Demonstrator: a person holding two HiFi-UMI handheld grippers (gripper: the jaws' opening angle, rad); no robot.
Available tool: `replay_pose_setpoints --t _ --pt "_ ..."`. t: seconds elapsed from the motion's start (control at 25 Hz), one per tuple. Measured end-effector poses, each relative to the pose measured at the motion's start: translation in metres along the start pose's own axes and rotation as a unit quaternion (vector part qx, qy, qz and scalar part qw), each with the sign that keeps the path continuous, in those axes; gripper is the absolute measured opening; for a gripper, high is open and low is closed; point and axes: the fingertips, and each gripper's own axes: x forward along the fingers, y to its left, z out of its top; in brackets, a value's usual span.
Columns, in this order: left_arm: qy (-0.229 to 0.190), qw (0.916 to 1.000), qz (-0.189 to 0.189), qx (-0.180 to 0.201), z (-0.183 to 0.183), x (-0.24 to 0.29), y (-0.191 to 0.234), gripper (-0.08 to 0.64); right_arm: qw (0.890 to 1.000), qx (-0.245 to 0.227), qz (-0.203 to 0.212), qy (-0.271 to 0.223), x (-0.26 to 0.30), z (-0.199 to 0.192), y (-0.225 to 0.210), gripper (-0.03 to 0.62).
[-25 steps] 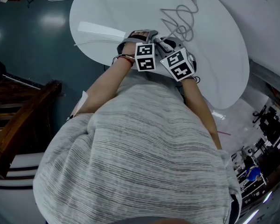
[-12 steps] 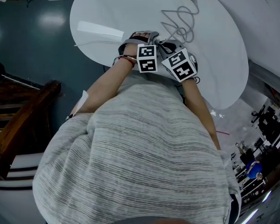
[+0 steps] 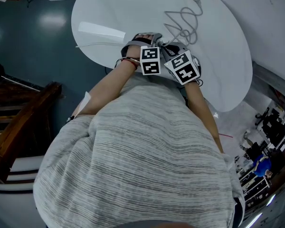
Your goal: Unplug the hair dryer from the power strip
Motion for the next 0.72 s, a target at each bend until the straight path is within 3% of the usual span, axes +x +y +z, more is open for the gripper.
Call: replay_pose_setpoints --t 0.72 --pt "0.006 1.0 -0.004 0.002 -0.0009 0.0017 -0.0018 0.46 0.999 -0.019 -0.016 0.038 -0.0013 -0.0029 0.0014 0.035"
